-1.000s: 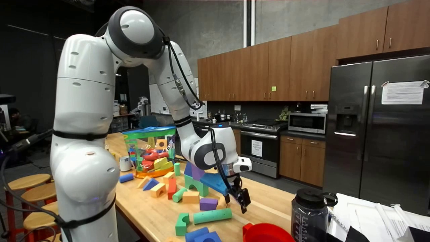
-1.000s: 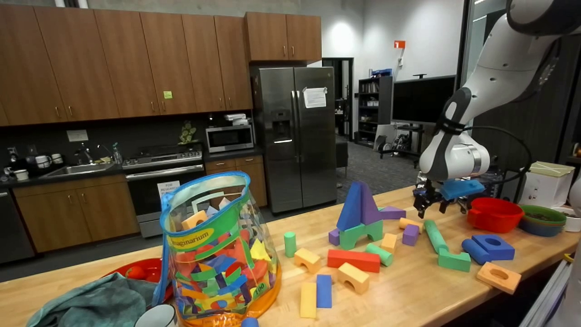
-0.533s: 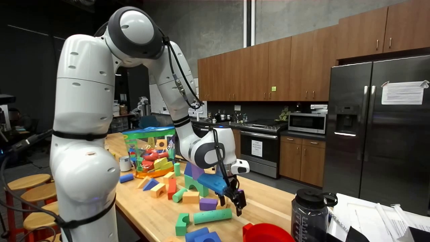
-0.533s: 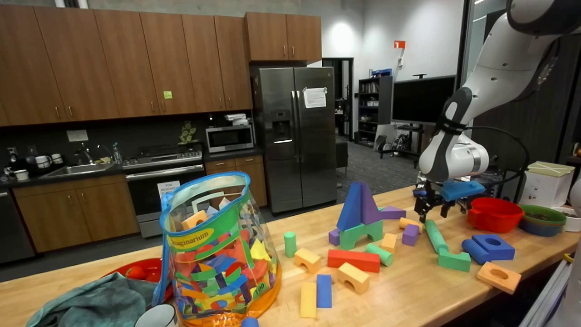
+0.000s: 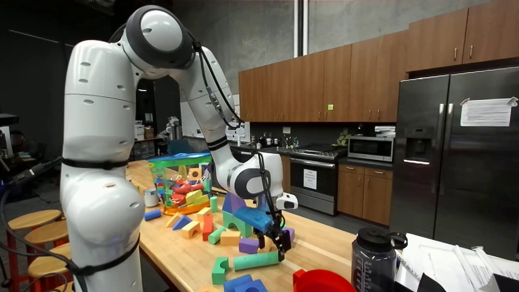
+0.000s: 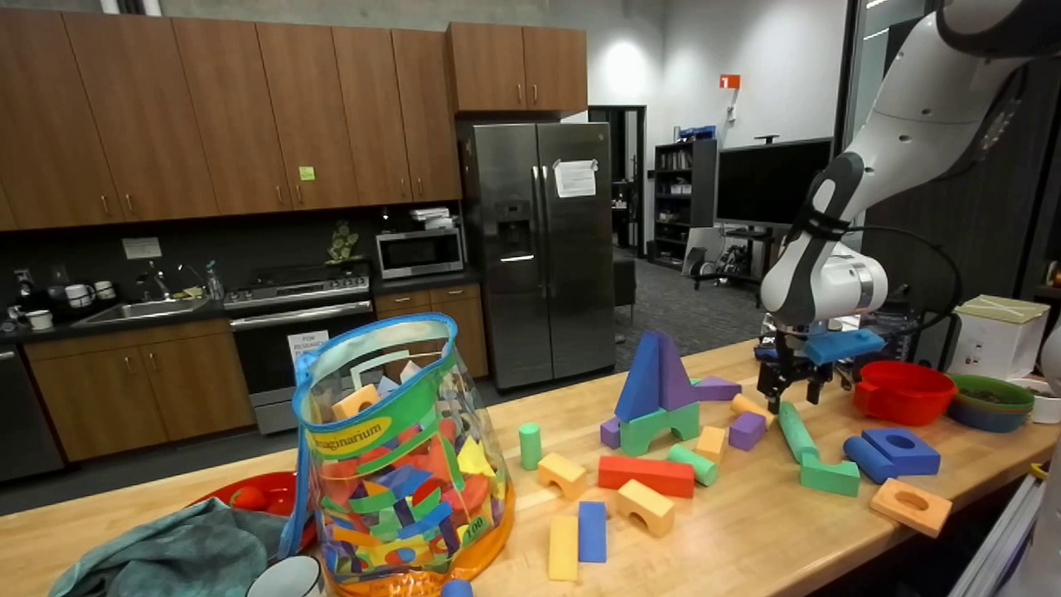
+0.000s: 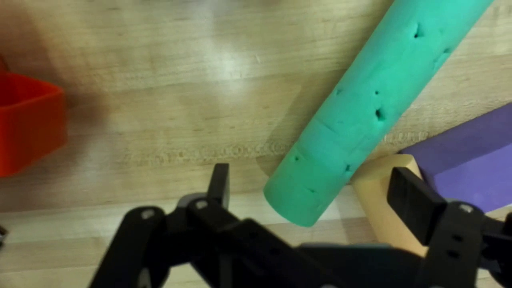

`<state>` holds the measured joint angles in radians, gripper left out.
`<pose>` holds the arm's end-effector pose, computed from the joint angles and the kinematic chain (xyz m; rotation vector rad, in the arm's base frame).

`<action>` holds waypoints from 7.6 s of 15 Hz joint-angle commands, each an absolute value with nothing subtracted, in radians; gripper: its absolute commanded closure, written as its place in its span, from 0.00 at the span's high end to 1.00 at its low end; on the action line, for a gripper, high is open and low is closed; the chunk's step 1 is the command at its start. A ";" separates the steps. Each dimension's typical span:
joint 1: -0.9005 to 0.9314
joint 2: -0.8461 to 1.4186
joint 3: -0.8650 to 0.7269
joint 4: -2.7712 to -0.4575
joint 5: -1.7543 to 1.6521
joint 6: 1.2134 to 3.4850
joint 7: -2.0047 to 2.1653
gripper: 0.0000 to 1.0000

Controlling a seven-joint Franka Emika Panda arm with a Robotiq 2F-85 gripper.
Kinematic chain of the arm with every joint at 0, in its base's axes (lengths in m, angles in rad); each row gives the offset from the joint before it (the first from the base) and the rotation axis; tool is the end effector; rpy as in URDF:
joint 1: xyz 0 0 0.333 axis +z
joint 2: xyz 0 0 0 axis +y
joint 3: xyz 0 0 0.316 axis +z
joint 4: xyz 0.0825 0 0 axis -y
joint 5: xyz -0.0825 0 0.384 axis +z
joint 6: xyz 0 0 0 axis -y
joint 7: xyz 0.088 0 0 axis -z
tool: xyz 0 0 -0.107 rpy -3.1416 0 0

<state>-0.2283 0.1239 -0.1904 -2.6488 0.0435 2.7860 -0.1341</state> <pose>0.3874 -0.1772 0.2032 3.0887 -0.5042 0.0207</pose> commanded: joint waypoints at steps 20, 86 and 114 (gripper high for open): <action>-0.248 0.095 -0.170 -2.648 0.090 2.756 -0.361 1.00; -0.238 0.124 -0.152 -2.782 0.159 3.096 -0.510 1.00; -0.237 0.127 -0.143 -2.779 0.161 3.095 -0.508 1.00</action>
<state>-0.2364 0.1272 -0.1450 -2.7814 0.1590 3.0965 -0.5093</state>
